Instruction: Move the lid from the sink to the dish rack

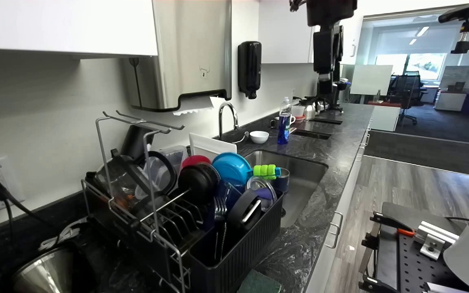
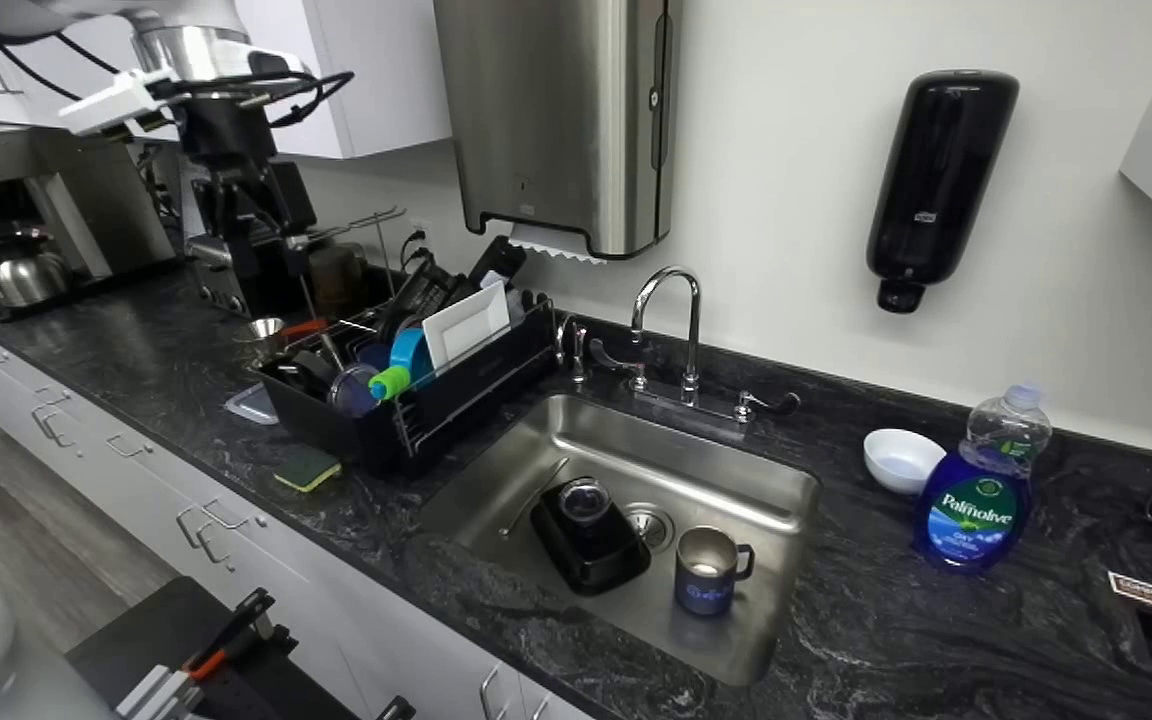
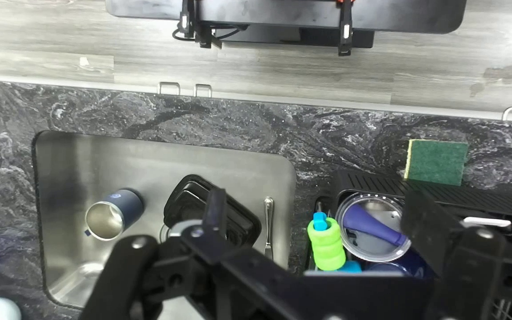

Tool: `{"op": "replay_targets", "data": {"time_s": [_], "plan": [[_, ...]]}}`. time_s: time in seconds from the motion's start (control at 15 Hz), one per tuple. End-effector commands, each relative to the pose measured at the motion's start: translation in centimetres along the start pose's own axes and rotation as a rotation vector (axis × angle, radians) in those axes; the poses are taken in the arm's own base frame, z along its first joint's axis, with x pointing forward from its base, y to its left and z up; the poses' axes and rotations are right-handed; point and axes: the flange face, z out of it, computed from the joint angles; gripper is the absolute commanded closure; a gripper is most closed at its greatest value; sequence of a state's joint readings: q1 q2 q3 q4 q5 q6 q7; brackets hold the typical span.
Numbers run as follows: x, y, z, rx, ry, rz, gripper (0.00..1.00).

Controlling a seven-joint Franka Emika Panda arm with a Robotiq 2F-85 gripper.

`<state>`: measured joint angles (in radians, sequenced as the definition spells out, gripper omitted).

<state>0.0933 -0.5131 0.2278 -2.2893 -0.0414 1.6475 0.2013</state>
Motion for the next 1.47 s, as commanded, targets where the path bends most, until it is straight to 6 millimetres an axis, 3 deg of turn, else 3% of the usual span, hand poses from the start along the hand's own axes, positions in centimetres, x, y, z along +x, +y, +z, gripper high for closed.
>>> {"op": "replay_targets", "data": {"time_s": [0.0, 0.47, 0.93, 1.2, 1.4], "plan": [[1.3, 2.6, 3.6, 0.047, 0.028, -0.051, 0.00], [4.2, 7.9, 11.5, 0.145, 0.085, -0.077, 0.00], [8.5, 13.8, 21.7, 0.228, 0.011, -0.043, 0.00], [11.0, 15.6, 25.4, 0.237, -0.033, -0.006, 0.00], [13.5, 16.2, 26.6, 0.213, -0.054, 0.070, 0.00]]}}
